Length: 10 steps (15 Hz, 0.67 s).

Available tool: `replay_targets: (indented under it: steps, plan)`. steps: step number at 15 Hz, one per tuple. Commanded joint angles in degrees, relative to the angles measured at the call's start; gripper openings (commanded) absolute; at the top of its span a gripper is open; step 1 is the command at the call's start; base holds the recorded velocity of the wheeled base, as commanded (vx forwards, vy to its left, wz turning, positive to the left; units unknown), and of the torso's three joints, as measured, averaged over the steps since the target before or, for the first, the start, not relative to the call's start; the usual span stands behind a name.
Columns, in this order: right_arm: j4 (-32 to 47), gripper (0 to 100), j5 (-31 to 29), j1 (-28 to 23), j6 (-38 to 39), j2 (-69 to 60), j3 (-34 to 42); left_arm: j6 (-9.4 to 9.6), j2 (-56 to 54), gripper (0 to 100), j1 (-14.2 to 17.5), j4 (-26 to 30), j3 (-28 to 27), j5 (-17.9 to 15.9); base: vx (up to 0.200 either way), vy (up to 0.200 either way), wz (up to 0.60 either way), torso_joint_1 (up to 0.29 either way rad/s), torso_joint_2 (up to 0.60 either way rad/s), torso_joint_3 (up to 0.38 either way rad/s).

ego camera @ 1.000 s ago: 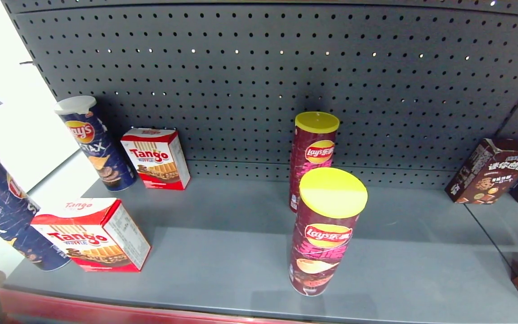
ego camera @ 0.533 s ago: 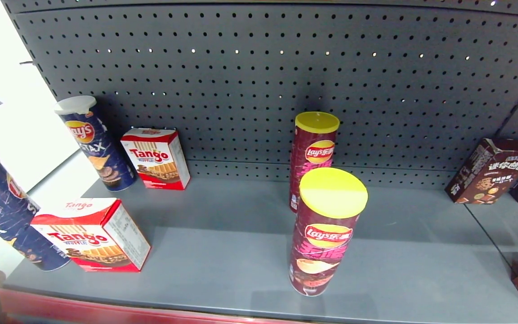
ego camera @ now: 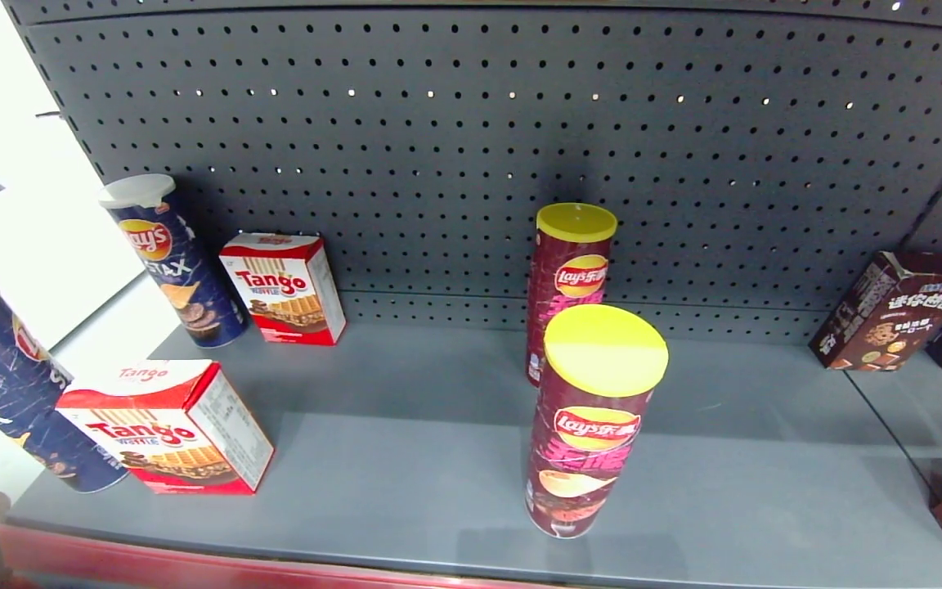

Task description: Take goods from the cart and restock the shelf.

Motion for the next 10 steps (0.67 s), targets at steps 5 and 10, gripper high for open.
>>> replay_targets:
  steps: [5, 10]
  plan:
    - [-0.1, 100, -0.1, 0.0, 0.3, -0.3, 0.0, -0.31, 0.1, 100, 0.0, 0.0, 0.0, 0.2, 0.000, 0.000, -0.12, 0.000, 0.00, 0.000]
    - [-0.1, 100, 0.1, 0.0, 0.3, -0.3, 0.0, -0.40, 0.1, 100, 0.0, 0.0, 0.0, 0.3, 0.000, 0.000, 0.00, 0.000, 0.00, 0.000]
